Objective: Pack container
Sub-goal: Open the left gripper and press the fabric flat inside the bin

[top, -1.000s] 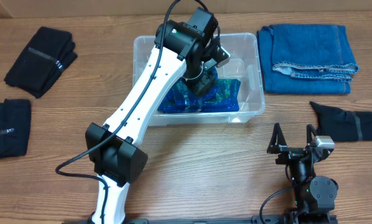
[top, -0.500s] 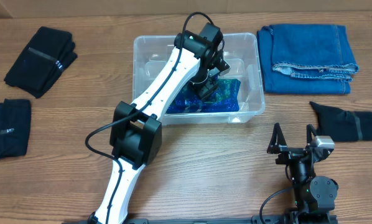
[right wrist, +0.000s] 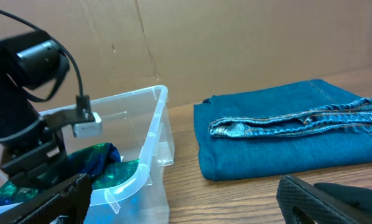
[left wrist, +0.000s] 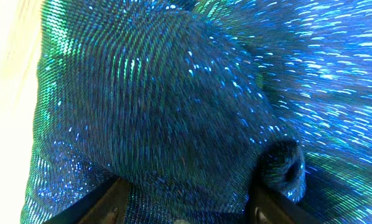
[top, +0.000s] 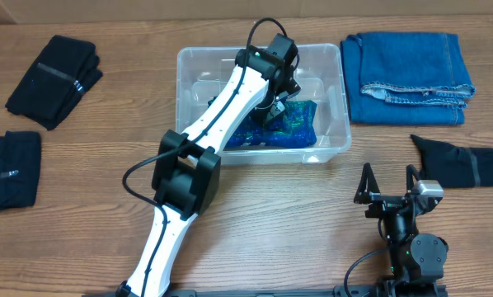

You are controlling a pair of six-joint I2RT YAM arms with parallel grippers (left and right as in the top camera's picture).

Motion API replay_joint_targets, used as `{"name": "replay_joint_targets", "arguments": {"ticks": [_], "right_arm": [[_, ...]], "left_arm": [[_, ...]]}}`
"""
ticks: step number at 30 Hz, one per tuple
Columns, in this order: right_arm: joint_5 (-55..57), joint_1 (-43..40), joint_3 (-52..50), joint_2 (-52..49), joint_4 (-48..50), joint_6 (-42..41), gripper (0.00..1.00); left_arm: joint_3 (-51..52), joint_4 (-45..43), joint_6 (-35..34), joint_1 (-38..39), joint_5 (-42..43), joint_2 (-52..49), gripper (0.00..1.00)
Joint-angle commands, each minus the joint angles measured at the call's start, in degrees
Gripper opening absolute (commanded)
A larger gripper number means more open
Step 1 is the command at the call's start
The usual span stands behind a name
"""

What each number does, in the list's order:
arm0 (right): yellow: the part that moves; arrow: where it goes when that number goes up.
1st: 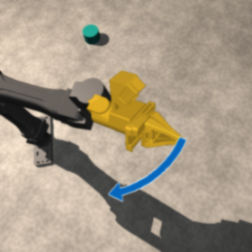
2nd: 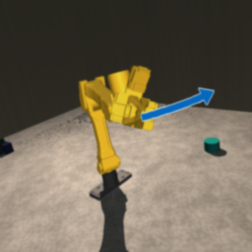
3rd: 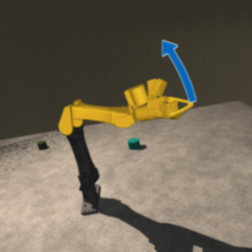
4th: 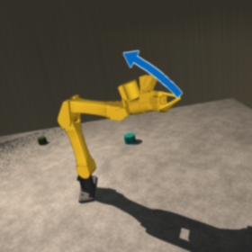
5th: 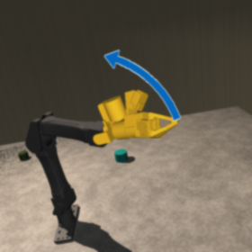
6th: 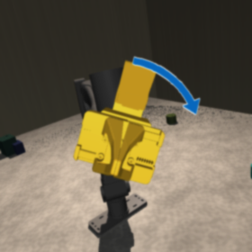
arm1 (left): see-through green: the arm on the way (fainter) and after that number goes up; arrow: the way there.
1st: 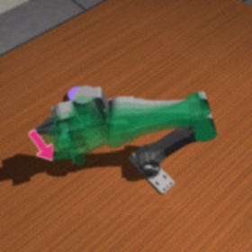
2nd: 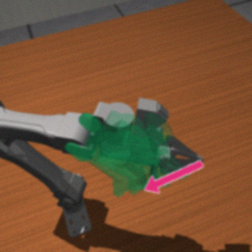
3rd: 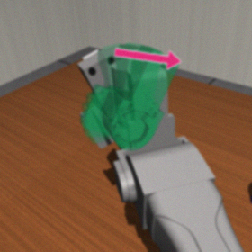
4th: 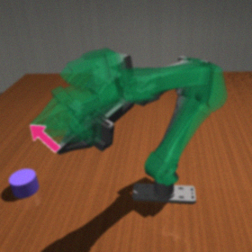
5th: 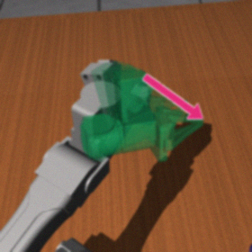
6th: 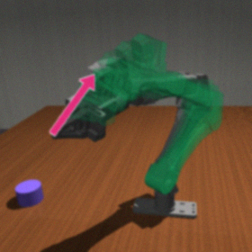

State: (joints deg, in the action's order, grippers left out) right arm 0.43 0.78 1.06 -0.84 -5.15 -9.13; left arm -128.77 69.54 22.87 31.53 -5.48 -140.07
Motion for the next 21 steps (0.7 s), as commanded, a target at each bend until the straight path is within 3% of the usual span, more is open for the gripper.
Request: {"name": "replay_joint_targets", "arguments": {"ticks": [1,7,19,20,21], "right_arm": [[0.4,0.1,-0.6,0.7,0.3,0.1,1.00],[0.4,0.1,-0.6,0.7,0.3,0.1,1.00],[0.4,0.1,-0.6,0.7,0.3,0.1,1.00],[0.4,0.1,-0.6,0.7,0.3,0.1,1.00],[0.4,0.1,-0.6,0.7,0.3,0.1,1.00]], "left_arm": [[-0.3,-3.4,3.1,0.0,-10.1,-1.3,0.63],[-0.3,-10.1,7.2,0.0,-21.9,-1.3,0.64],[-4.9,-7.5,6.7,2.3,-20.2,6.1,0.65],[-5.7,-6.0,6.7,2.5,-18.5,7.4,0.67],[-6.4,-4.2,6.7,2.6,-16.8,9.0,0.77]]}}
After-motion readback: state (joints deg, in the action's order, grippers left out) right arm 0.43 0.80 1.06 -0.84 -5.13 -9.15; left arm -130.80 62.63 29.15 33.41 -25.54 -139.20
